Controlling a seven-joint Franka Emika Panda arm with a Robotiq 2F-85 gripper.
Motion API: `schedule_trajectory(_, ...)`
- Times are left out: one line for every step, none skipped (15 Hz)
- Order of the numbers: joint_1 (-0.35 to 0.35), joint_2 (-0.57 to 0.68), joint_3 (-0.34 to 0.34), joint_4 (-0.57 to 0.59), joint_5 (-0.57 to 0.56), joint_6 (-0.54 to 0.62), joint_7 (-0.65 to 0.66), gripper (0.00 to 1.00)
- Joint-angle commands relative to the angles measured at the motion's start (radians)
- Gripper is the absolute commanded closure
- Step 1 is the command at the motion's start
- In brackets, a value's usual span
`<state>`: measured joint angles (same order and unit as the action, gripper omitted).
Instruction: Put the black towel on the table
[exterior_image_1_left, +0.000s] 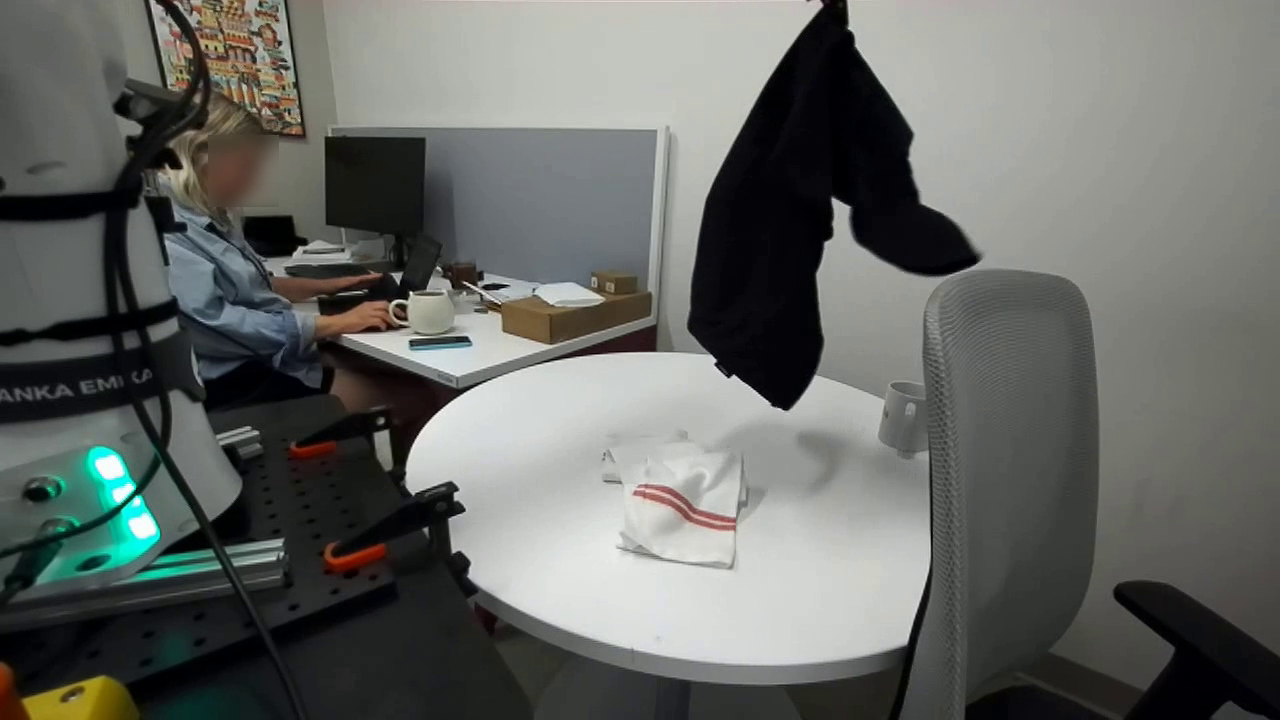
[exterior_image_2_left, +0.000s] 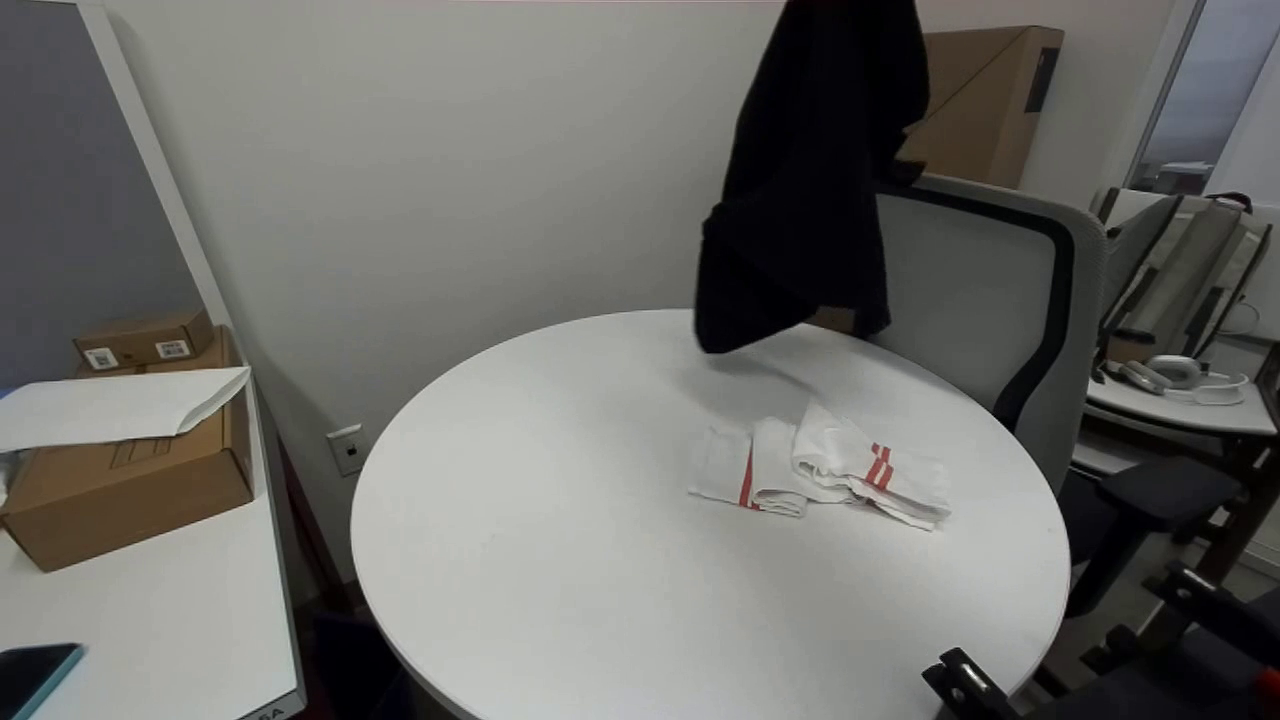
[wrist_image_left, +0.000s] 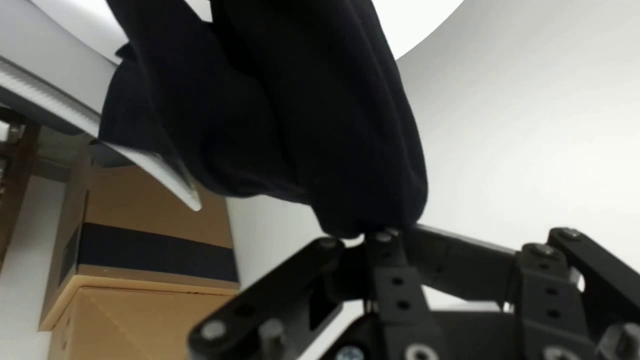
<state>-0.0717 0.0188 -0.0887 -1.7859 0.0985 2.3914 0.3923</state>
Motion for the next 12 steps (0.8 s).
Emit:
schedule_trajectory(0.032, 0.005, 0.042, 0.077, 0.064, -0.095, -0.009, 1.0)
schedule_trajectory(0.041, 0.022, 0.053, 0.095, 0.068, -0.115, -0.002, 1.0)
schedule_trajectory(0.049, 0.036, 0.063, 0.107, 0.07, -0.132, 0.001, 1.0)
schedule_trajectory(0.056, 0.052, 0.071, 0.116, 0.067, -0.145, 0.005, 1.0)
schedule_trajectory(0.063, 0.07, 0.079, 0.127, 0.063, -0.159, 0.011, 1.0)
schedule_trajectory(0.07, 0.092, 0.086, 0.138, 0.052, -0.168, 0.022, 1.0)
schedule_trajectory(0.077, 0.114, 0.091, 0.153, 0.048, -0.178, 0.027, 1.0)
schedule_trajectory(0.085, 0.139, 0.095, 0.169, 0.038, -0.186, 0.039, 1.0)
schedule_trajectory(0.092, 0.164, 0.097, 0.187, 0.028, -0.192, 0.052, 1.0)
schedule_trajectory(0.099, 0.192, 0.096, 0.209, 0.017, -0.195, 0.07, 1.0)
schedule_trajectory(0.105, 0.215, 0.093, 0.23, 0.014, -0.193, 0.084, 1.0)
schedule_trajectory(0.111, 0.238, 0.089, 0.25, 0.008, -0.188, 0.106, 1.0)
